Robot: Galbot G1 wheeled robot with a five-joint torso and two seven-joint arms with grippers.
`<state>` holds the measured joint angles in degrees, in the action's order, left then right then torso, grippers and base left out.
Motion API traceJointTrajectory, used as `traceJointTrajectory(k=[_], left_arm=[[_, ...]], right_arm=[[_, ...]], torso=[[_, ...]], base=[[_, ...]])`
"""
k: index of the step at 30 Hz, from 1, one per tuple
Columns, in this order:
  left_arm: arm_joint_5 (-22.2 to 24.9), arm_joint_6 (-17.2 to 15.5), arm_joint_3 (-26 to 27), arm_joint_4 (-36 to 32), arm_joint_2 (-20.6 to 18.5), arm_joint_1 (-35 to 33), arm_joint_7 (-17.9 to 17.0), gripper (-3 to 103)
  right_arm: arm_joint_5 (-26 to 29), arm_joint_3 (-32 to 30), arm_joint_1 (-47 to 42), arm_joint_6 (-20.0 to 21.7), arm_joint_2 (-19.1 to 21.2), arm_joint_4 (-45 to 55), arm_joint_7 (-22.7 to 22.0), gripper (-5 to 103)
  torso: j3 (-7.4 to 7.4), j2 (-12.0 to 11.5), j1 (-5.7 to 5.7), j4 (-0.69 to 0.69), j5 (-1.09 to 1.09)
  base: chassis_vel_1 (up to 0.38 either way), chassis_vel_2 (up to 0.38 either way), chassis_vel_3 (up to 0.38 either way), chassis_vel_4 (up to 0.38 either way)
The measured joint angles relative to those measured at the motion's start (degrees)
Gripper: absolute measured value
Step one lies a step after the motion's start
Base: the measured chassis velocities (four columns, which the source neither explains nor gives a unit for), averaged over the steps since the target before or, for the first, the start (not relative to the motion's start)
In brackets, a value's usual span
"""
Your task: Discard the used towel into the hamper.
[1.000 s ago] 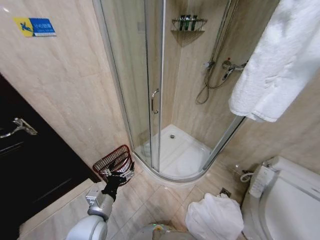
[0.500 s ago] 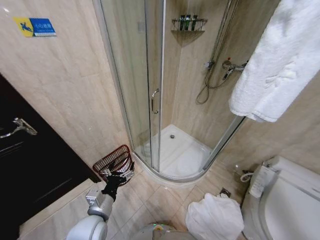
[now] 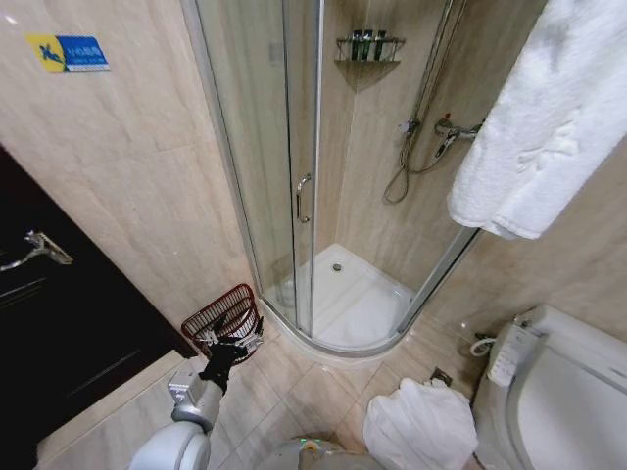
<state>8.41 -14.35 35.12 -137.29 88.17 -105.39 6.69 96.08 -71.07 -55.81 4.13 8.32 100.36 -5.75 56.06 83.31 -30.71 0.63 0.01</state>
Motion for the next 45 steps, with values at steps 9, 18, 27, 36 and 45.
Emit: traceJointTrajectory(k=[9, 18, 27, 36, 45], left_arm=[[0.0, 0.0, 0.0, 0.0, 0.0, 0.0, 0.0, 100], [0.0, 0.0, 0.0, 0.0, 0.0, 0.0, 0.0, 100], [0.0, 0.0, 0.0, 0.0, 0.0, 0.0, 0.0, 100], [0.0, 0.0, 0.0, 0.0, 0.0, 0.0, 0.0, 100], [0.0, 0.0, 0.0, 0.0, 0.0, 0.0, 0.0, 100]], right_arm=[[4.9, 0.7, -3.4, -0.5, 6.2, -4.0, 0.0, 100], [13.2, 0.5, -5.9, -0.4, 8.2, -1.4, 0.3, 100], [15.7, -4.0, -8.8, -0.2, 11.8, -2.2, 0.4, 100], [12.1, -11.7, -19.4, 0.2, 19.5, -8.2, -2.4, 100], [2.2, -11.5, -20.4, 0.7, 20.6, -10.6, -7.9, 74]], torso=[[0.00, 0.0, 0.00, 0.01, -0.02], [0.00, 0.0, 0.00, 0.00, -0.01], [0.00, 0.0, 0.00, 0.03, -0.01], [0.00, 0.0, -0.01, -0.01, -0.02], [0.00, 0.0, 0.00, 0.02, 0.00]], base=[[0.000, 0.000, 0.000, 0.000], [0.000, 0.000, 0.000, 0.000], [0.000, 0.000, 0.000, 0.000], [0.000, 0.000, 0.000, 0.000], [0.000, 0.000, 0.000, 0.000]])
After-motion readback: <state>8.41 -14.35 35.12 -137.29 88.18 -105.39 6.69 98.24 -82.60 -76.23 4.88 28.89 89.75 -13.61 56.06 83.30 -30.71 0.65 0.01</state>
